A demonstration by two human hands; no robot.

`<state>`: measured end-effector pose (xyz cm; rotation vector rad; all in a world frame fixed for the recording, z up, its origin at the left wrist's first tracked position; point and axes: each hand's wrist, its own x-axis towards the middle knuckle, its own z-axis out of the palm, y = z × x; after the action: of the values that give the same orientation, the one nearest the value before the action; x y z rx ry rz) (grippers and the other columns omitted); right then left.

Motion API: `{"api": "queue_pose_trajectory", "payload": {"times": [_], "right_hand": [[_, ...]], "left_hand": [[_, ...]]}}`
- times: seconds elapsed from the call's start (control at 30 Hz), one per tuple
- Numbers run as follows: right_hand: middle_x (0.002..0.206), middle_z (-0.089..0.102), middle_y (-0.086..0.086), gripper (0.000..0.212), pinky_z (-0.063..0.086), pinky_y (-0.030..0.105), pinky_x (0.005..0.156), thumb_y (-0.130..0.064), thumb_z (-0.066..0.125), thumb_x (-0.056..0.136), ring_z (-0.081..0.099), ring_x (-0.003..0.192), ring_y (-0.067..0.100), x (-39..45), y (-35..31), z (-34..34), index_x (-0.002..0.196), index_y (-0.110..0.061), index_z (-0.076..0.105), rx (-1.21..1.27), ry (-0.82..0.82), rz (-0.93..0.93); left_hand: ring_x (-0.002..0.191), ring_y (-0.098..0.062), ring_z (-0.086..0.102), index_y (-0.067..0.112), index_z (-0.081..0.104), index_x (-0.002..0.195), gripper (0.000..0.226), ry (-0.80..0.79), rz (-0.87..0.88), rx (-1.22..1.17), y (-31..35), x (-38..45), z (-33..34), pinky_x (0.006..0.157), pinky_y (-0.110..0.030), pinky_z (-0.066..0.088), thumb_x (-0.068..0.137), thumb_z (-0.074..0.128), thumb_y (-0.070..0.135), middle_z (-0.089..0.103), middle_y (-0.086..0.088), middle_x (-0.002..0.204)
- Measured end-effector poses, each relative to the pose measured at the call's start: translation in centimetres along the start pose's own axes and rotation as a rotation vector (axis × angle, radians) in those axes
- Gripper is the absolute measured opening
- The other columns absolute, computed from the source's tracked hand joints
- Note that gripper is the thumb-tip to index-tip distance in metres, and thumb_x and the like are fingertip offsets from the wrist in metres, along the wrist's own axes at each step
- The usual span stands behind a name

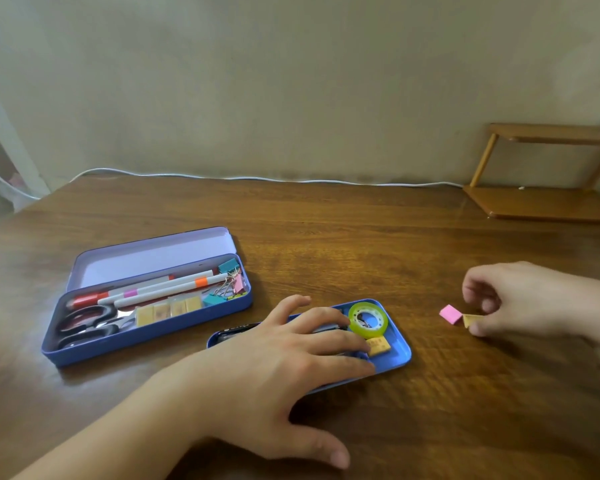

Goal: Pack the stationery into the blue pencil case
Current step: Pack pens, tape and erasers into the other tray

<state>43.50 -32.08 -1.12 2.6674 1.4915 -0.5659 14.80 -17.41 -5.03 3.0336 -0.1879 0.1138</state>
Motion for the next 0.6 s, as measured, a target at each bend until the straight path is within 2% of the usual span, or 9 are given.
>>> {"api": "queue_pose_trajectory", "payload": {"times": [0.07, 0.2, 0.27, 0.37, 0.47, 0.6], "right_hand": [[0.088, 0.063, -0.008, 0.018, 0.046, 0.021, 0.061, -0.032, 0.078, 0.078, 0.060, 0.080, 0.009, 0.2, -0.3, 0.1, 0.085, -0.036, 0.062, -0.029, 0.001, -0.020], [0.074, 0.069, -0.007, 0.016, 0.051, 0.024, 0.059, -0.027, 0.077, 0.080, 0.064, 0.069, 0.007, -0.7, -0.4, 0.0, 0.086, -0.036, 0.065, 0.032, -0.041, -0.061], [0.079, 0.069, -0.017, 0.014, 0.052, 0.022, 0.060, -0.037, 0.075, 0.079, 0.063, 0.070, 0.003, -1.6, -1.2, -0.3, 0.088, -0.042, 0.065, 0.092, 0.017, -0.200], [0.082, 0.069, -0.018, 0.013, 0.051, 0.018, 0.058, -0.043, 0.075, 0.076, 0.064, 0.069, 0.003, -2.6, -4.7, 0.2, 0.086, -0.040, 0.066, 0.258, 0.110, -0.390], [0.076, 0.068, -0.014, 0.011, 0.050, 0.021, 0.057, -0.036, 0.076, 0.077, 0.063, 0.069, 0.002, -2.4, -7.3, 1.9, 0.078, -0.035, 0.065, 0.233, 0.151, -0.381], [0.074, 0.065, -0.010, 0.012, 0.049, 0.021, 0.057, -0.035, 0.075, 0.081, 0.061, 0.069, 0.004, -2.0, -7.9, 2.8, 0.078, -0.033, 0.063, 0.174, 0.159, -0.305]], "left_hand": [[0.148, -0.009, 0.013, 0.038, 0.033, 0.148, 0.075, -0.003, -0.003, -0.002, 0.1, 0.1, 0.1, 0.117, -0.035, -0.010, 0.085, 0.047, 0.076, 0.030, 0.018, 0.156], [0.148, -0.011, 0.013, 0.034, 0.033, 0.150, 0.078, -0.012, -0.012, 0.032, 0.2, 0.3, 0.2, 0.118, -0.047, -0.002, 0.085, 0.046, 0.077, 0.028, 0.015, 0.157], [0.147, -0.012, 0.013, 0.032, 0.031, 0.151, 0.080, -0.020, -0.016, 0.046, 0.2, 0.4, 0.2, 0.119, -0.051, 0.000, 0.085, 0.044, 0.077, 0.027, 0.014, 0.158], [0.146, -0.015, 0.017, 0.031, 0.031, 0.151, 0.083, -0.024, -0.018, 0.067, 0.3, 0.6, 0.2, 0.119, -0.057, 0.006, 0.085, 0.042, 0.078, 0.027, 0.012, 0.157], [0.144, -0.017, 0.021, 0.029, 0.032, 0.151, 0.084, -0.025, -0.019, 0.096, 0.4, 0.8, 0.3, 0.117, -0.059, 0.012, 0.084, 0.042, 0.079, 0.029, 0.011, 0.155], [0.142, -0.018, 0.024, 0.029, 0.032, 0.151, 0.085, -0.018, -0.028, 0.109, 0.5, 0.8, 0.4, 0.117, -0.058, 0.013, 0.084, 0.042, 0.080, 0.030, 0.011, 0.154]]}}
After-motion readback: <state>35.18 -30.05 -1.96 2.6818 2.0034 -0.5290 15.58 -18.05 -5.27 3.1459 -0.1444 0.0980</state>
